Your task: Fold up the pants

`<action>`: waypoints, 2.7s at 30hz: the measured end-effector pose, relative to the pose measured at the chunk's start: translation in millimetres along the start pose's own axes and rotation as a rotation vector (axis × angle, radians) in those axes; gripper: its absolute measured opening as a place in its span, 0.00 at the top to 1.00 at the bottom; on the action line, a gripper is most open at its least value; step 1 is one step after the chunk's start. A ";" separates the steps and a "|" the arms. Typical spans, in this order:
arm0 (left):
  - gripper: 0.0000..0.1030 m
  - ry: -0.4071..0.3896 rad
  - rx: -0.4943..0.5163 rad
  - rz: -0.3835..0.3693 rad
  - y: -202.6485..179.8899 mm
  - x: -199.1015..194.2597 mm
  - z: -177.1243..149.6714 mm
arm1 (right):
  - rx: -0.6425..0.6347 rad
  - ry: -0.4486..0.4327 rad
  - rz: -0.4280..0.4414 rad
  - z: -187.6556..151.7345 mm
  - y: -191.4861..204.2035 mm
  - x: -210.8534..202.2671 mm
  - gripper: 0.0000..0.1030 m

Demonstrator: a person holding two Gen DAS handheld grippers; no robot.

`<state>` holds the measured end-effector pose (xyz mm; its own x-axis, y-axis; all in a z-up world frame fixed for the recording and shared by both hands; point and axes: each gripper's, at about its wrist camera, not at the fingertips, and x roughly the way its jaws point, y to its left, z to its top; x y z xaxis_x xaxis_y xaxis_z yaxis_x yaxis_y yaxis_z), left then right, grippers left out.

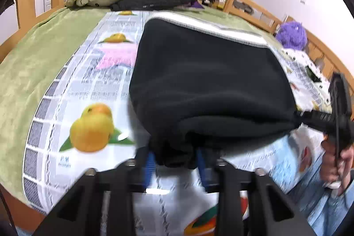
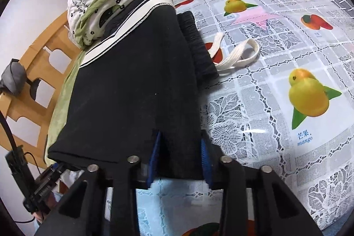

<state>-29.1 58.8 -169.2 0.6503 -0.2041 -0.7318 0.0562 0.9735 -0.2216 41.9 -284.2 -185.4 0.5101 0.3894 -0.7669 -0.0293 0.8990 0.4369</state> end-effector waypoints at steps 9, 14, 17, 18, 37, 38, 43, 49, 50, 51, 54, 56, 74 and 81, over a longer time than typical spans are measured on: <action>0.81 0.091 -0.011 0.011 12.8 23.2 -9.5 | 0.001 -0.004 -0.015 5.5 -5.5 2.5 0.85; 0.81 0.074 -0.044 -0.031 19.1 16.0 -11.5 | -0.014 -0.060 -0.015 6.6 -1.7 -10.7 0.86; 0.81 0.042 -0.063 -0.062 22.3 6.8 -12.6 | -0.020 -0.101 0.008 5.2 -0.3 -20.6 0.86; 0.80 0.054 -0.044 -0.044 20.1 9.8 -13.3 | -0.028 -0.096 0.000 4.9 0.3 -19.8 0.86; 0.67 0.001 -0.043 -0.090 -0.7 -38.4 35.4 | -0.185 -0.189 -0.019 14.1 31.7 -46.7 0.78; 0.67 0.002 -0.042 -0.091 -3.1 -30.8 42.4 | -0.191 -0.170 -0.027 14.1 32.6 -39.5 0.78; 0.67 0.147 0.014 0.007 -6.8 15.5 23.6 | -0.188 -0.029 -0.159 3.9 17.9 -1.9 0.86; 0.67 0.110 0.040 0.007 -8.6 5.3 9.2 | -0.247 0.000 -0.195 -6.0 22.0 1.6 0.86; 0.67 0.109 0.038 -0.007 -6.7 3.5 10.6 | -0.251 0.005 -0.190 -5.5 22.7 -2.0 0.86; 0.66 0.106 0.037 -0.019 -3.9 3.0 13.8 | -0.248 0.005 -0.179 -4.5 23.0 -6.7 0.86; 0.55 0.079 0.025 -0.046 3.6 -8.4 24.0 | -0.226 -0.083 -0.115 10.5 27.0 -33.3 0.80; 0.46 0.064 0.010 -0.020 6.6 -7.8 37.3 | -0.230 -0.137 -0.121 29.6 32.6 -42.2 0.69; 0.41 0.055 -0.142 -0.041 18.9 78.8 139.0 | -0.239 -0.186 -0.088 132.9 46.2 31.2 0.89; 0.41 0.047 -0.041 0.005 -3.5 89.5 149.5 | -0.232 -0.126 -0.178 136.3 23.5 62.9 0.86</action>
<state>142.2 52.5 -137.5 0.6145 -0.2045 -0.7620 0.0214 0.9698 -0.2429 190.5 -265.9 -159.3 0.6271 0.2069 -0.7509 -0.1180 0.9782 0.1709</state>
